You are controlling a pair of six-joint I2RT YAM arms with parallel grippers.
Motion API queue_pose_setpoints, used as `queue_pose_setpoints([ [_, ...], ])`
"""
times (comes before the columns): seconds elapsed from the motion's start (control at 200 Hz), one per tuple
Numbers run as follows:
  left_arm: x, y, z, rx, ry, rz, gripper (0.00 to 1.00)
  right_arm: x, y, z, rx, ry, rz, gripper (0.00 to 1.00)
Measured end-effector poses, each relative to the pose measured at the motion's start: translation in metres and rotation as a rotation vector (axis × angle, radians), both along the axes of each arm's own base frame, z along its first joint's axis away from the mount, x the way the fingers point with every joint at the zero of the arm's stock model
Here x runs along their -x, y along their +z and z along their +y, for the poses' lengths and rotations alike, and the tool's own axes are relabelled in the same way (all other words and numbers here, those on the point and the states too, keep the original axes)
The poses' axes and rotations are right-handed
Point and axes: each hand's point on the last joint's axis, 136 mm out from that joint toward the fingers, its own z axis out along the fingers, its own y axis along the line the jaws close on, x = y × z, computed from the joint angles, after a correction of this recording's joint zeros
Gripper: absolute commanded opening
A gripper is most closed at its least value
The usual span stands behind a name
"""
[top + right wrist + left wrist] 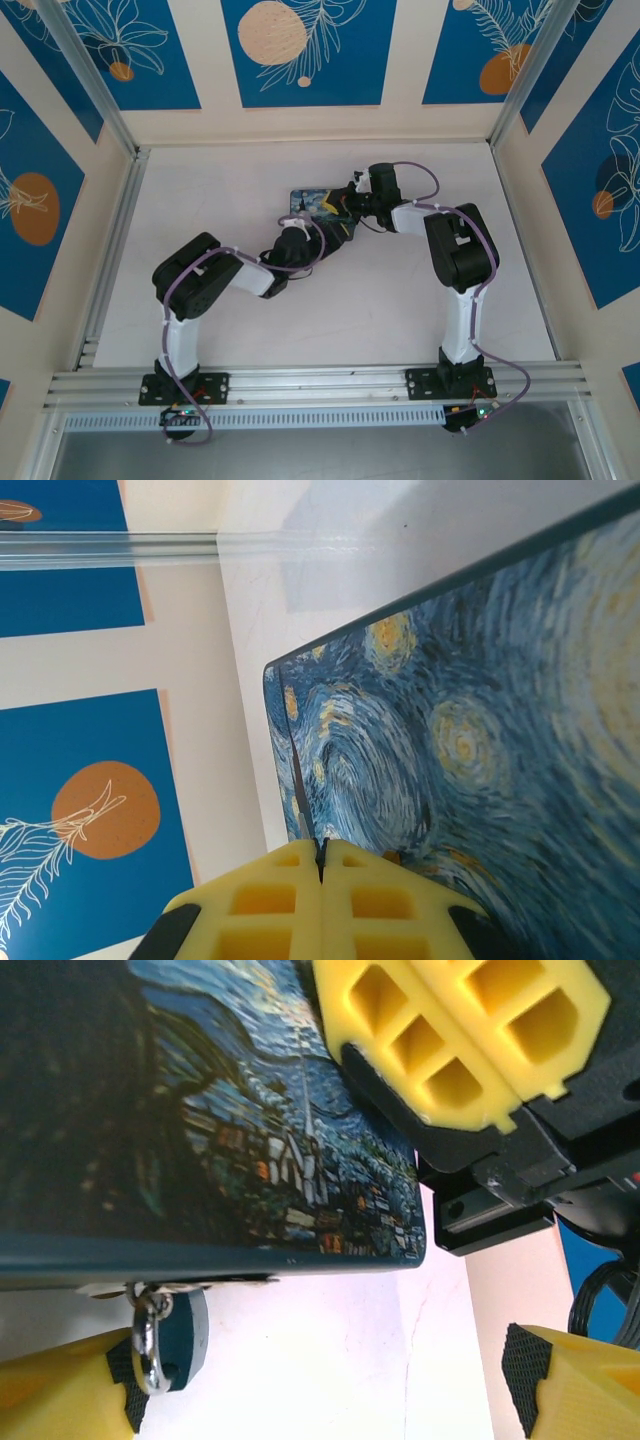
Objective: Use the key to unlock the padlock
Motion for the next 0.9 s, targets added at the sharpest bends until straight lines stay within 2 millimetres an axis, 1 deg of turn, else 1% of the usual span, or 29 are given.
queue_pose_setpoints([
  [0.18, -0.004, -0.008, 0.006, -0.034, 0.046, 0.018, 0.84, -0.001, 0.0, 0.0, -0.002, -0.001, -0.004, 0.0],
  [0.36, -0.008, -0.014, 0.01, -0.075, 0.081, 0.028, 0.72, -0.002, 0.001, 0.0, -0.007, -0.003, -0.005, 0.0],
  [0.53, -0.009, -0.019, 0.013, -0.111, 0.1, 0.04, 0.66, -0.002, 0.001, 0.0, -0.007, -0.004, -0.005, 0.0],
  [0.67, -0.009, -0.025, 0.016, -0.157, 0.112, 0.042, 0.56, -0.002, 0.001, 0.0, -0.007, -0.004, -0.006, 0.0],
  [0.805, -0.009, -0.029, 0.018, -0.194, 0.122, 0.043, 0.53, -0.002, 0.001, 0.0, -0.008, -0.004, -0.006, 0.0],
  [0.9, -0.009, -0.031, 0.019, -0.216, 0.124, 0.04, 0.47, -0.002, 0.001, 0.0, -0.01, -0.002, -0.006, 0.0],
])
